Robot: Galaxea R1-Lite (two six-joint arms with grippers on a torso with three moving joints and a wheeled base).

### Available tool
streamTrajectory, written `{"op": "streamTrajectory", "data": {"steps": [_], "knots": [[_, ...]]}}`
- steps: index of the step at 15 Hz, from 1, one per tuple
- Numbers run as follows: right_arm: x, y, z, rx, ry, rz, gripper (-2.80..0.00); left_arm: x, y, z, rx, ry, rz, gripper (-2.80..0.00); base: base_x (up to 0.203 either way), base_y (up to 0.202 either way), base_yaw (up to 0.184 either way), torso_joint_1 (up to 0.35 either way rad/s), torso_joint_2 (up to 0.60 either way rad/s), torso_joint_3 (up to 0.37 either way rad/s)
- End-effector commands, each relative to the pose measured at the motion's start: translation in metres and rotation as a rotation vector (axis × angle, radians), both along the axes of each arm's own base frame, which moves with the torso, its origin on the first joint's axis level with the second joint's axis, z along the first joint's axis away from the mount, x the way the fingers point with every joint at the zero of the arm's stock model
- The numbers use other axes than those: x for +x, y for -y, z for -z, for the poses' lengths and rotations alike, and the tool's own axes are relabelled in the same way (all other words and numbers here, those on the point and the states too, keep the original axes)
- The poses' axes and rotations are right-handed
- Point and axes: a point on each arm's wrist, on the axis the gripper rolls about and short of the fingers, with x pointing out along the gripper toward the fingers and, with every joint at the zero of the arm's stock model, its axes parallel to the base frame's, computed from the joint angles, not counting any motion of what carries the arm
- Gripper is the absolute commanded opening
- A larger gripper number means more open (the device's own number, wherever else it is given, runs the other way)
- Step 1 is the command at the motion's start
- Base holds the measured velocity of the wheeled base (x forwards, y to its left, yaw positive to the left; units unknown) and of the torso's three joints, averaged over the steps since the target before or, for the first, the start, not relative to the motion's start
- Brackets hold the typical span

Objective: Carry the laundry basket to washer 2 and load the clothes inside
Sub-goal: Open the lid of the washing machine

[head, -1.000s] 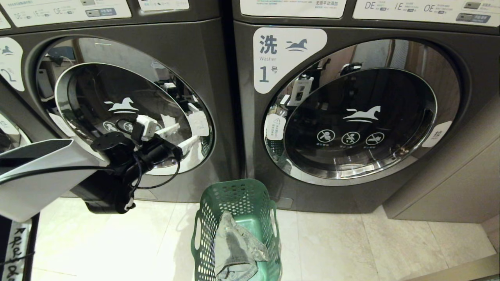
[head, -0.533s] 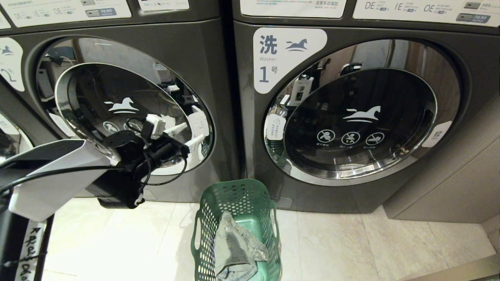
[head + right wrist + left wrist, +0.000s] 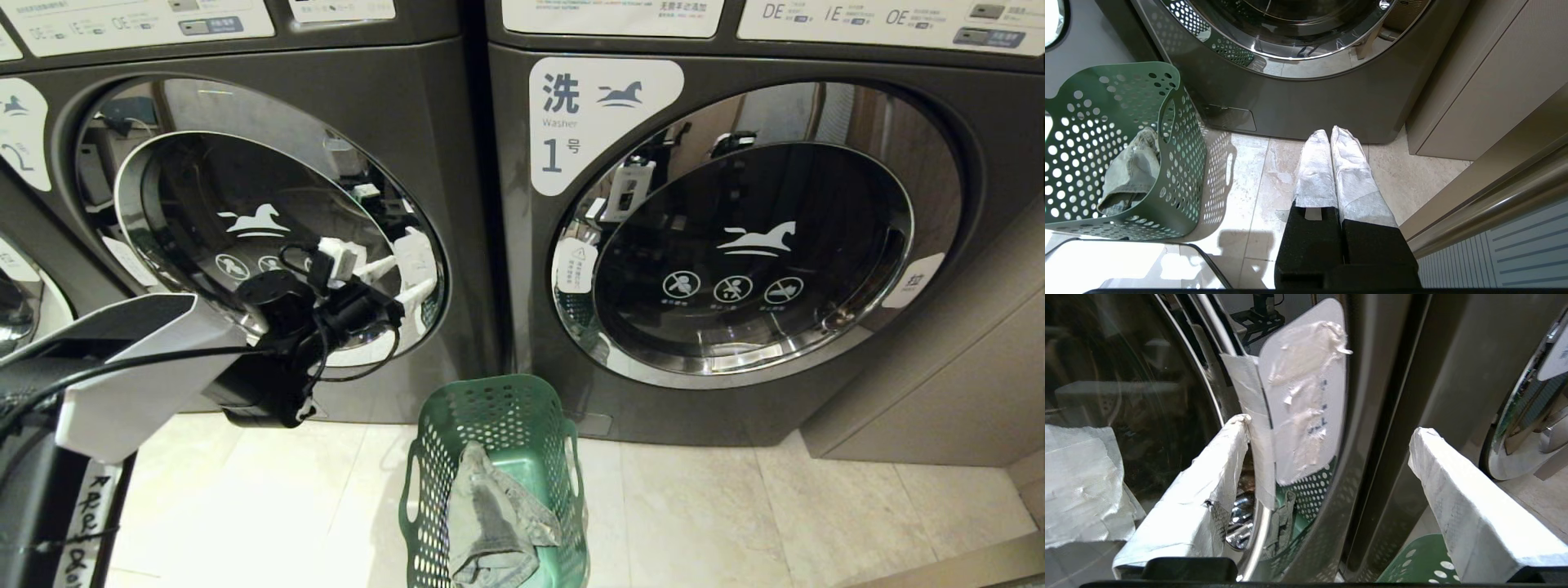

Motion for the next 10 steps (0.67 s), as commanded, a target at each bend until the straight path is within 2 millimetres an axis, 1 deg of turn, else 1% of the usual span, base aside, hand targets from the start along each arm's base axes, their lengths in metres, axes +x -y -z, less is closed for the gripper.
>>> {"op": "streamTrajectory", "data": {"steps": [1,4,10], "knots": [[0.000,0.000,0.000,-0.001,0.001,-0.002,-2.80,0.006,0.001,0.001,0.000,0.009,0.006,0.00,0.000,0.000,0.000,0.000,0.00,0.000],[0.000,0.000,0.000,-0.001,-0.001,0.000,-2.80,0.012,0.005,0.001,0.000,0.010,0.013,0.00,0.000,0.000,0.000,0.000,0.00,0.000],[0.000,0.000,0.000,0.000,0.001,0.000,-2.80,0.019,0.005,0.007,0.002,-0.003,0.036,0.00,0.000,0.000,0.000,0.000,0.00,0.000]]}}
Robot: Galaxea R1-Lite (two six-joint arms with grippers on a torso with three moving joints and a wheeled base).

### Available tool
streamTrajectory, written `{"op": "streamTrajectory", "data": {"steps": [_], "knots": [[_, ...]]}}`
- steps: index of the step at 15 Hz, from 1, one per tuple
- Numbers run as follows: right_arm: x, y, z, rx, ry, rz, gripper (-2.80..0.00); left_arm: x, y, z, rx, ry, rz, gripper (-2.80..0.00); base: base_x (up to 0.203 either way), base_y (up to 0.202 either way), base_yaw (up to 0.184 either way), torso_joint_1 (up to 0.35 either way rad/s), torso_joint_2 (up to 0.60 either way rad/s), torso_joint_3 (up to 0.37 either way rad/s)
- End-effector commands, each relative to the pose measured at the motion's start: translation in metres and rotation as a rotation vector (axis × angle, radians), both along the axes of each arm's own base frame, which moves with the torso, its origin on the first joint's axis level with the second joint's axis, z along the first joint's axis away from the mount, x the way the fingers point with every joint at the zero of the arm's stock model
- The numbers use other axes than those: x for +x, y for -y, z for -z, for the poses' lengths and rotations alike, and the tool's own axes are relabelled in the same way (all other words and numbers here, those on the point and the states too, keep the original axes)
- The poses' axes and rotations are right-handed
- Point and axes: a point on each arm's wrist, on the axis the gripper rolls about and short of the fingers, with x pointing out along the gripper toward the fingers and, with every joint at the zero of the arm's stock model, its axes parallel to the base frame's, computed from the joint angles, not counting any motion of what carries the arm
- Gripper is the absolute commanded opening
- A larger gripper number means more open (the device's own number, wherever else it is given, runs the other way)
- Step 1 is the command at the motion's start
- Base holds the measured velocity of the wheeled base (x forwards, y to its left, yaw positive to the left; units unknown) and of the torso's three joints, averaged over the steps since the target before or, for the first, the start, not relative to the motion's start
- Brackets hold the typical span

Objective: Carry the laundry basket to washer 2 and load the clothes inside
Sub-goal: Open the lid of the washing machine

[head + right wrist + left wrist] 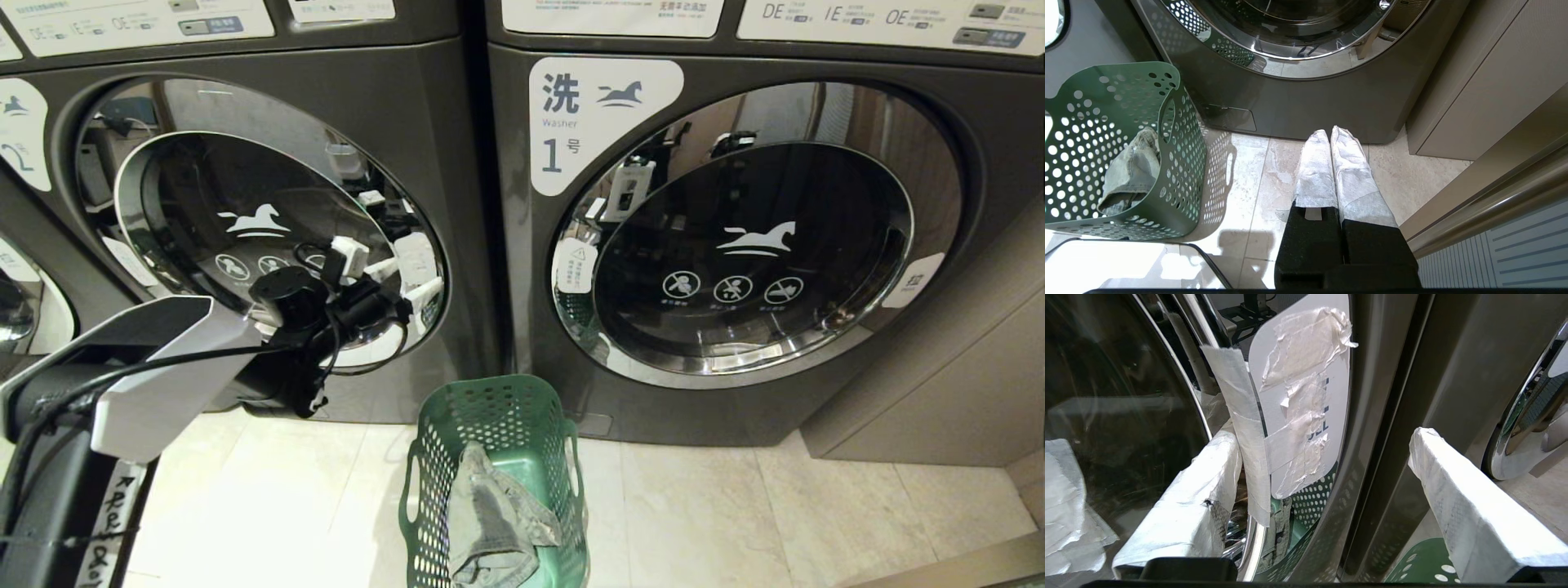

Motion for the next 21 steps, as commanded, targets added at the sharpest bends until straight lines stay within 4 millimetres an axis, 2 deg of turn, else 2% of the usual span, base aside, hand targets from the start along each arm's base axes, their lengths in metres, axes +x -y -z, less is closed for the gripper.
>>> {"op": "streamTrajectory", "data": {"steps": [1,9,21], "knots": [[0.000,0.000,0.000,-0.001,-0.001,0.000,-2.80,0.004,-0.001,0.005,-0.006,-0.007,0.021,0.00,0.000,0.000,0.000,0.000,0.00,0.000],[0.000,0.000,0.000,0.000,-0.001,-0.001,-2.80,0.030,0.005,-0.001,-0.039,-0.016,0.099,0.00,0.000,0.000,0.000,0.000,0.00,0.000],[0.000,0.000,0.000,0.000,0.001,0.000,-2.80,0.027,0.001,0.003,-0.023,-0.031,0.107,0.00,0.000,0.000,0.000,0.000,0.00,0.000]]}}
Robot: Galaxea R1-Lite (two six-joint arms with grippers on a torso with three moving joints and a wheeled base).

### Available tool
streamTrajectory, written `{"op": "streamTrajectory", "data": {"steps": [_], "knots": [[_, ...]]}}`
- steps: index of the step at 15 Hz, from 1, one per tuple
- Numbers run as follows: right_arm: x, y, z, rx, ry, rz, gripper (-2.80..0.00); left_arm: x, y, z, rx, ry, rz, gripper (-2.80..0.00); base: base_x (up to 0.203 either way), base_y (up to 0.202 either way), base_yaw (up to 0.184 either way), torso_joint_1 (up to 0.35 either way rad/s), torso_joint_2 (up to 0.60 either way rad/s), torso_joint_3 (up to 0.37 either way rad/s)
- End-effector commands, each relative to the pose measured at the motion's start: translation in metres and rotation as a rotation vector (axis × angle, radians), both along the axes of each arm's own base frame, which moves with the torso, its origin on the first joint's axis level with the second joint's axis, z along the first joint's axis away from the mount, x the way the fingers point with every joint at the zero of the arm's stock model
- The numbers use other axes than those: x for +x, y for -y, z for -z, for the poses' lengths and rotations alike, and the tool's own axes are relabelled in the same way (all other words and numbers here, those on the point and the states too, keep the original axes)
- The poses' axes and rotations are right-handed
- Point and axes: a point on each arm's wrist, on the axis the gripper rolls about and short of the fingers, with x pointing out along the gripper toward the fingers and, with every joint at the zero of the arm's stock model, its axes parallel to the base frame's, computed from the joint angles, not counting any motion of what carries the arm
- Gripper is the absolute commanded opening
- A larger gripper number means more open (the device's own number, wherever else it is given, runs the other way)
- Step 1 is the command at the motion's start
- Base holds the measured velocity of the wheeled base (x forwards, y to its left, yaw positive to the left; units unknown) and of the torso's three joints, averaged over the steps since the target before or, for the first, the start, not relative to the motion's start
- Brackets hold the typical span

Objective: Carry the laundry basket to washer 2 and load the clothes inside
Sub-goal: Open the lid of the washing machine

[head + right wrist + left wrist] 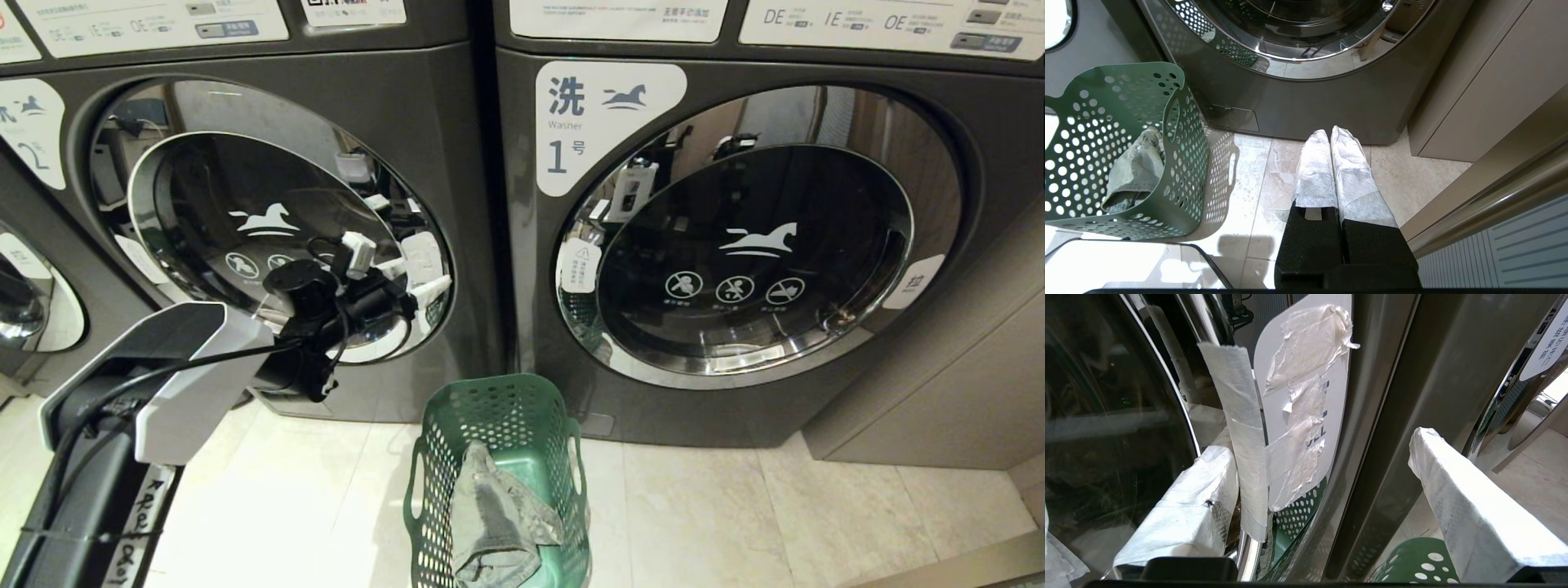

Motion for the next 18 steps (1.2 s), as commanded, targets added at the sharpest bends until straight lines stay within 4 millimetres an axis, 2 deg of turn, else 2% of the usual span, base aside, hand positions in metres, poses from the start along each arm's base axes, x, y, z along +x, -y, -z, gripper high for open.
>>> {"op": "streamTrajectory", "data": {"steps": [1,9,18], "knots": [[0.000,0.000,0.000,0.000,0.000,0.000,-2.80,-0.001,-0.005,-0.001,-0.001,0.000,-0.002,0.00,0.000,0.000,0.000,0.000,0.00,0.000],[0.000,0.000,0.000,0.000,0.000,-0.002,-2.80,0.001,-0.030,-0.003,-0.009,-0.021,0.011,0.00,0.000,0.000,0.000,0.000,0.00,0.000],[0.000,0.000,0.000,-0.001,0.000,0.000,-2.80,0.000,-0.026,-0.005,-0.023,-0.038,0.073,0.00,0.000,0.000,0.000,0.000,0.00,0.000]]}}
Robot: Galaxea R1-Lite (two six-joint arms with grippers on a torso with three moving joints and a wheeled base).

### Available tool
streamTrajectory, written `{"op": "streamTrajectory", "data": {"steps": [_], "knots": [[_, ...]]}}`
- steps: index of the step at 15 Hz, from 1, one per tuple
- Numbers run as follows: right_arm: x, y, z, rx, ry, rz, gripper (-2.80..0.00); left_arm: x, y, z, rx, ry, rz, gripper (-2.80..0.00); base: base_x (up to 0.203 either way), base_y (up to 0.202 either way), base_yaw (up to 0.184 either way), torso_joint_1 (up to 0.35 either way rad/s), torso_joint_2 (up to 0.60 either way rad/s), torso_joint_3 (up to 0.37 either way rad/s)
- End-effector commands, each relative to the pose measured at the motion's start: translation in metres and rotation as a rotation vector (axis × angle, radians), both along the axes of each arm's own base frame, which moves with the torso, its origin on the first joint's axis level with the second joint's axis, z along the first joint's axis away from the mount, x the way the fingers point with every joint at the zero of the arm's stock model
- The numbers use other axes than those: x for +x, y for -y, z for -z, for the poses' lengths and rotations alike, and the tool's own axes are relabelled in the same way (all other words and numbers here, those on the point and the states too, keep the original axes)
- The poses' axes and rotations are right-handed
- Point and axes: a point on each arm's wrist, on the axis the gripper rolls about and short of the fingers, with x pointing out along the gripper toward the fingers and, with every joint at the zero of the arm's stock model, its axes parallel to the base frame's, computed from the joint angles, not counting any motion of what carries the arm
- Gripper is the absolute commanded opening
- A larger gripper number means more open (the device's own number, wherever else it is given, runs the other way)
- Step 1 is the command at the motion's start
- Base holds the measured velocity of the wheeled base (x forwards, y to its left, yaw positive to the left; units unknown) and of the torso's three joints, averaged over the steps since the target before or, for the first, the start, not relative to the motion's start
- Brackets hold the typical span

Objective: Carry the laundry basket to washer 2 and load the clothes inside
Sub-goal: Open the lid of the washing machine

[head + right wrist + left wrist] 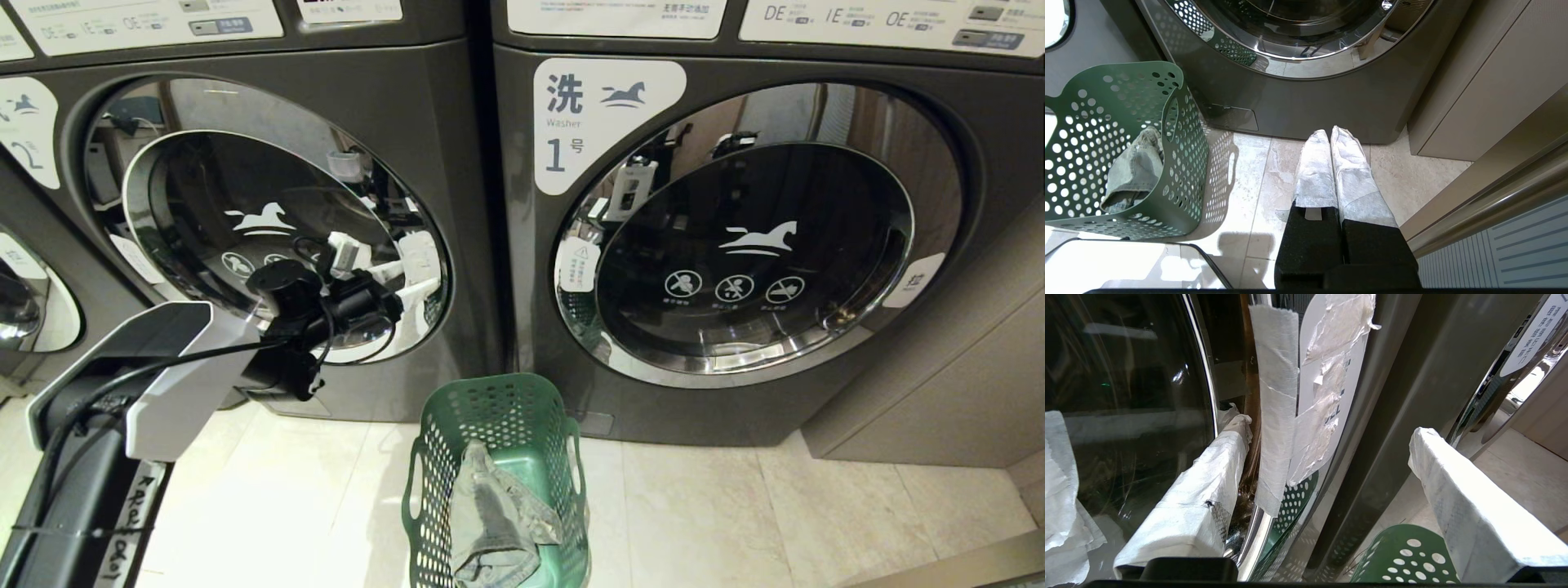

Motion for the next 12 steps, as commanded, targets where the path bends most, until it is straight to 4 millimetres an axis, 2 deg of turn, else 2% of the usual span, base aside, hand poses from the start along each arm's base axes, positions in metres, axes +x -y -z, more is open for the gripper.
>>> {"op": "streamTrajectory", "data": {"steps": [1,12], "knots": [[-0.0001,0.0000,0.0000,0.000,0.001,0.000,-2.80,-0.0006,0.0027,-0.0019,0.003,0.010,0.026,0.00,0.000,0.000,0.000,0.000,0.00,0.000],[-0.0001,0.0000,0.0000,-0.001,0.001,0.000,-2.80,-0.0044,0.0113,-0.0067,0.027,0.029,0.171,0.00,0.000,0.000,0.000,0.000,0.00,0.000]]}}
